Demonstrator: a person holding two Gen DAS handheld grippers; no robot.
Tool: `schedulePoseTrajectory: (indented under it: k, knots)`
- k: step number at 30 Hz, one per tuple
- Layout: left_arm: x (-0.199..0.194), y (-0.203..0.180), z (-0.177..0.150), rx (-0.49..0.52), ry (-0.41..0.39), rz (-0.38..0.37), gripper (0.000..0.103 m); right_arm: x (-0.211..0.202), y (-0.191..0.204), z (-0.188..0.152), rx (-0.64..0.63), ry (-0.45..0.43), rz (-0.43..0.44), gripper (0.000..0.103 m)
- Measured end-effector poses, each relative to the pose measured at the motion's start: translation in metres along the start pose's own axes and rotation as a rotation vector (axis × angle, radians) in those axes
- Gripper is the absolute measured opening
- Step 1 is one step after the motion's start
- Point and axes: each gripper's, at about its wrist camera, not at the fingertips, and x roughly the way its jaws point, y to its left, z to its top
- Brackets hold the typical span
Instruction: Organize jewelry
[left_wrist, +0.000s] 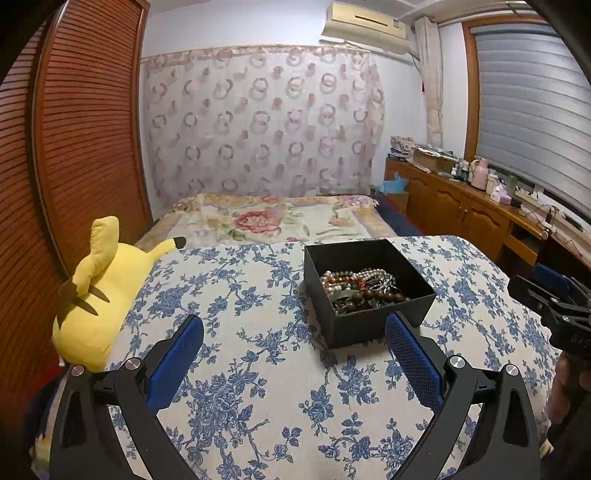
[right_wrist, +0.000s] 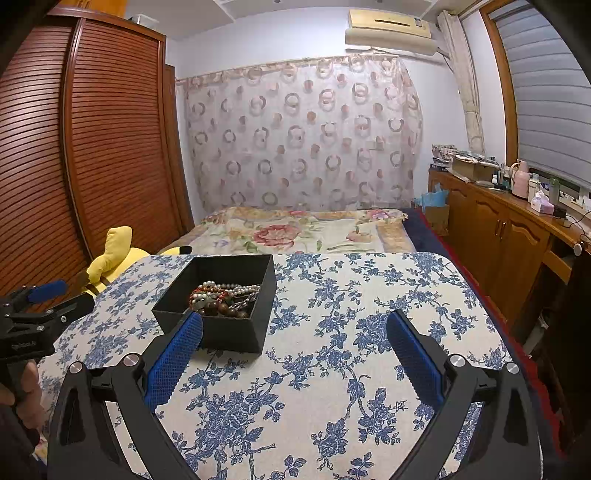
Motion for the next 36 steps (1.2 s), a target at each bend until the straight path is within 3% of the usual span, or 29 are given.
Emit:
schedulePoseTrajectory:
  k: [36]
  knots:
    - [-0.0007, 0.0019, -0.0036, -0.002, -0.001, 0.005, 0.095, -0.0001, -0.0004, -0.0004, -0.001, 0.002, 0.001, 0.101]
